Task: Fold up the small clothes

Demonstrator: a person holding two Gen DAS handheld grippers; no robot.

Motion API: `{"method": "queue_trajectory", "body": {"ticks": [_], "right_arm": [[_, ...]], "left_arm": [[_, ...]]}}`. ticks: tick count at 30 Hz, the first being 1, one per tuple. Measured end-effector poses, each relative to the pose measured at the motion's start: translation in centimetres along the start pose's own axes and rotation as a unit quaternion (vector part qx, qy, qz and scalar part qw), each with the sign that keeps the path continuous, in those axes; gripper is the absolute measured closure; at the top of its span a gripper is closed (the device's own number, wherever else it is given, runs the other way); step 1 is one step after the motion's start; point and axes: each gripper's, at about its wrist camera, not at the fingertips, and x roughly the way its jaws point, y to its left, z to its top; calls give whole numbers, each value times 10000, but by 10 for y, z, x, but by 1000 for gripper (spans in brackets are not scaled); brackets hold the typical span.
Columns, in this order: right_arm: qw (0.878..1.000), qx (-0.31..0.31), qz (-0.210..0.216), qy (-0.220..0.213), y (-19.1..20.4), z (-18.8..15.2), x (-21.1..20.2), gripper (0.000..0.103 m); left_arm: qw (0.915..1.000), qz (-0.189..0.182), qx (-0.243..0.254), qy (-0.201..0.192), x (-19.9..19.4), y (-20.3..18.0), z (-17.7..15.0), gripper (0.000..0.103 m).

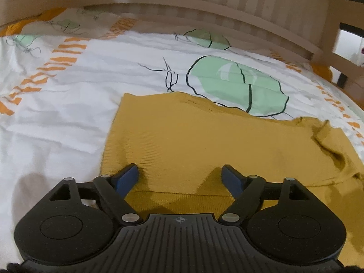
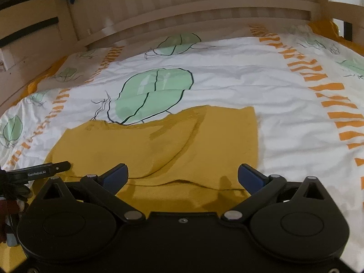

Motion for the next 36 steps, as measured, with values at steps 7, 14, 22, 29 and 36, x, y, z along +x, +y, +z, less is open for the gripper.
{"method": "queue_trajectory", "body": {"ticks": [7, 14, 22, 29, 36], "right_arm": [[9995, -186, -228, -86, 22, -6, 7, 1], [9963, -604, -582, -206, 57, 12, 30, 1], [9837, -1170, -1333, 289, 70, 15, 70, 6], [9759, -328, -2150, 168, 15, 14, 45, 10], [9838, 117, -1777, -196, 1, 15, 21, 16]], "left_arm": [[9999, 47, 27, -140, 3, -1, -6, 19], [9998, 84, 82, -160, 4, -2, -8, 18], [9998, 57, 58, -166, 5, 0, -8, 18], [9998, 44, 37, -173, 5, 1, -8, 17], [9998, 33, 21, -179, 5, 0, -8, 17]]}}
